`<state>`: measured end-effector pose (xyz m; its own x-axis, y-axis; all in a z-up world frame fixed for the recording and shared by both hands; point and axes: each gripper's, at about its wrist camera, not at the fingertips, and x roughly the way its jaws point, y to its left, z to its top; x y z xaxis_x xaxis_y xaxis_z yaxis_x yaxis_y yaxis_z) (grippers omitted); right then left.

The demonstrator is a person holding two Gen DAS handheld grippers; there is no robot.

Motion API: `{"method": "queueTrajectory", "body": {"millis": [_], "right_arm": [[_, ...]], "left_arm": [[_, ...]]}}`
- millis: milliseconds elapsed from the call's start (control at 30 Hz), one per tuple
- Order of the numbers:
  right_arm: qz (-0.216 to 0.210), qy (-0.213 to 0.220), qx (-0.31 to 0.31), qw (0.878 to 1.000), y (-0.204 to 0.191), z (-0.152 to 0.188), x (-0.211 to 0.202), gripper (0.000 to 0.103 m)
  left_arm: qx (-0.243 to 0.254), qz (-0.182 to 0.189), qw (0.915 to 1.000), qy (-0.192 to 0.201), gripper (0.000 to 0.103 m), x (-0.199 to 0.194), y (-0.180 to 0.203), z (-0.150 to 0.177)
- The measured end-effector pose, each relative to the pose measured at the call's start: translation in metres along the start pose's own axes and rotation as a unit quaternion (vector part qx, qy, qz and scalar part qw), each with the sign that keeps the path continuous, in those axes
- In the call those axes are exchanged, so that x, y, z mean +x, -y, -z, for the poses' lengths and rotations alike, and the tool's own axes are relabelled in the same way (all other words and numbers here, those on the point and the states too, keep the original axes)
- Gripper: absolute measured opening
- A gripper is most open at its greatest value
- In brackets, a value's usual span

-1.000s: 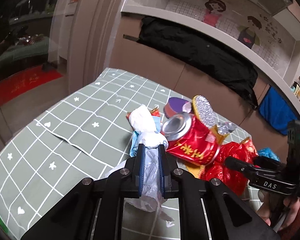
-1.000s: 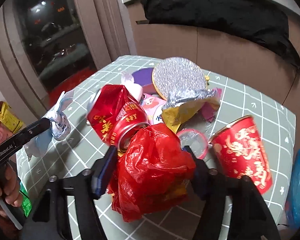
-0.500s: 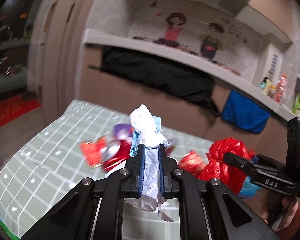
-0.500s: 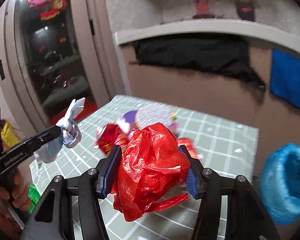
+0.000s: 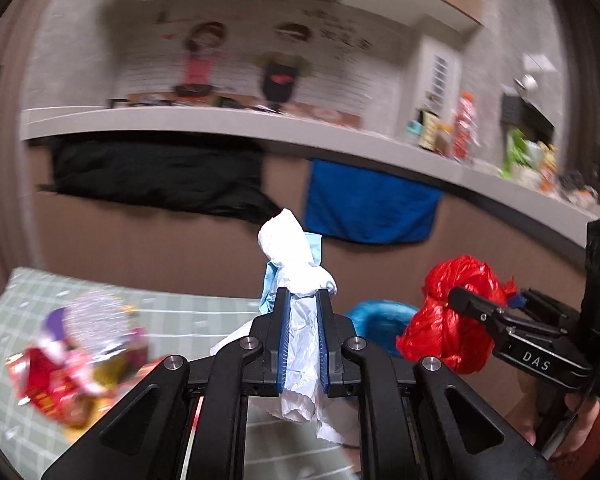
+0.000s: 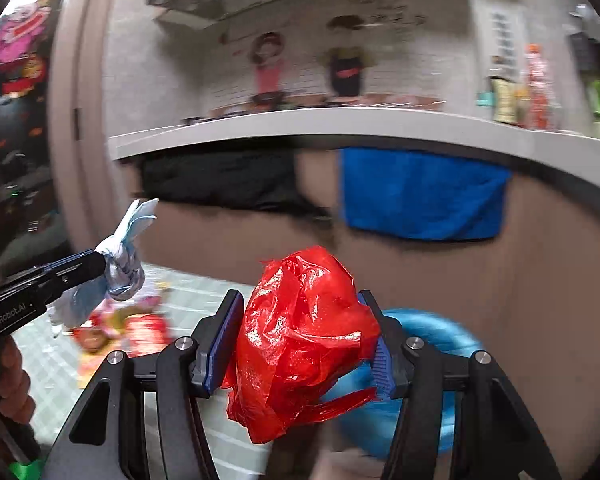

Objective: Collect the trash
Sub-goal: 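Carry both items over the blue-lined bin and open both tools to drop them, then grasp the crushed red can with the left tool while the right tool grasps the red paper cup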

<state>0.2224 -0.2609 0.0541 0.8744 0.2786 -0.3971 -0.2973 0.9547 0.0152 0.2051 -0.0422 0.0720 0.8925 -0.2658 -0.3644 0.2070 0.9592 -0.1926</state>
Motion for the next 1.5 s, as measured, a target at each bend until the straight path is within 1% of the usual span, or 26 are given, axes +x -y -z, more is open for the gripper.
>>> {"method": "queueTrajectory", "body": {"millis": [167, 233, 300, 400, 467, 567, 667, 867, 900, 933, 967, 1000, 1033, 1067, 1100, 1133, 1167, 1200, 1233, 1333, 1400, 1500], "right_arm": [[0.052, -0.002, 0.043, 0.998, 0.065, 0.006, 0.010, 0.054], [0.074, -0.003, 0.055, 0.996, 0.085, 0.007, 0.018, 0.054], [0.084, -0.008, 0.065, 0.994, 0.102, 0.011, 0.023, 0.054], [0.083, -0.026, 0.089, 0.992, 0.128, 0.016, 0.044, 0.054], [0.080, -0.041, 0.099, 0.991, 0.137, 0.022, 0.057, 0.054], [0.080, -0.060, 0.103, 0.990, 0.147, 0.034, 0.076, 0.054], [0.079, -0.076, 0.104, 0.989, 0.152, 0.041, 0.094, 0.054], [0.079, -0.093, 0.113, 0.986, 0.161, 0.052, 0.119, 0.055], [0.078, -0.093, 0.115, 0.986, 0.162, 0.053, 0.121, 0.057], [0.075, -0.092, 0.117, 0.986, 0.163, 0.054, 0.123, 0.062], [0.072, -0.093, 0.121, 0.986, 0.165, 0.056, 0.125, 0.064], [0.064, -0.092, 0.125, 0.986, 0.166, 0.058, 0.125, 0.065], [0.053, -0.090, 0.134, 0.985, 0.168, 0.060, 0.125, 0.066], [0.050, -0.090, 0.142, 0.984, 0.170, 0.062, 0.124, 0.066], [0.057, -0.092, 0.149, 0.983, 0.172, 0.063, 0.123, 0.066], [0.066, -0.093, 0.149, 0.982, 0.172, 0.063, 0.122, 0.066], [0.072, -0.092, 0.146, 0.982, 0.172, 0.063, 0.119, 0.066], [0.076, -0.091, 0.144, 0.982, 0.170, 0.062, 0.116, 0.066], [0.079, -0.088, 0.139, 0.983, 0.167, 0.061, 0.112, 0.066], [0.094, -0.076, 0.118, 0.986, 0.154, 0.056, 0.101, 0.066], [0.100, -0.068, 0.099, 0.988, 0.141, 0.051, 0.093, 0.066], [0.094, -0.054, 0.080, 0.991, 0.121, 0.041, 0.081, 0.066]], "left_arm": [[0.031, 0.042, 0.9979, -0.040, 0.012, 0.068, 0.049, -0.001], [0.039, 0.056, 0.9960, -0.057, 0.012, 0.090, 0.059, 0.001], [0.044, 0.065, 0.9944, -0.071, 0.012, 0.115, 0.070, 0.004], [0.038, 0.080, 0.9913, -0.098, 0.012, 0.145, 0.080, 0.011], [0.033, 0.087, 0.9888, -0.117, 0.012, 0.166, 0.086, 0.018], [0.032, 0.089, 0.9863, -0.135, 0.012, 0.190, 0.091, 0.027], [0.017, 0.097, 0.9819, -0.161, 0.012, 0.213, 0.091, 0.035], [0.012, 0.099, 0.9771, -0.188, 0.013, 0.241, 0.090, 0.047], [0.007, 0.100, 0.9767, -0.190, 0.013, 0.244, 0.088, 0.047], [0.000, 0.103, 0.9764, -0.190, 0.016, 0.246, 0.087, 0.047], [-0.013, 0.110, 0.9759, -0.188, 0.020, 0.248, 0.084, 0.046], [-0.028, 0.117, 0.9754, -0.184, 0.038, 0.248, 0.080, 0.045], [-0.039, 0.121, 0.9750, -0.182, 0.052, 0.247, 0.077, 0.044], [-0.056, 0.129, 0.9742, -0.176, 0.054, 0.245, 0.073, 0.042], [-0.069, 0.134, 0.9737, -0.170, 0.054, 0.243, 0.069, 0.040], [-0.079, 0.134, 0.9739, -0.165, 0.055, 0.240, 0.066, 0.037], [-0.082, 0.127, 0.9754, -0.161, 0.055, 0.236, 0.063, 0.034], [-0.079, 0.115, 0.9779, -0.156, 0.055, 0.232, 0.061, 0.032], [-0.071, 0.095, 0.9819, -0.148, 0.055, 0.225, 0.058, 0.029], [-0.053, 0.055, 0.9884, -0.131, 0.055, 0.205, 0.049, 0.024], [-0.054, 0.033, 0.9904, -0.123, 0.055, 0.187, 0.037, 0.022], [-0.058, 0.012, 0.9922, -0.110, 0.055, 0.154, 0.012, 0.021]]}}
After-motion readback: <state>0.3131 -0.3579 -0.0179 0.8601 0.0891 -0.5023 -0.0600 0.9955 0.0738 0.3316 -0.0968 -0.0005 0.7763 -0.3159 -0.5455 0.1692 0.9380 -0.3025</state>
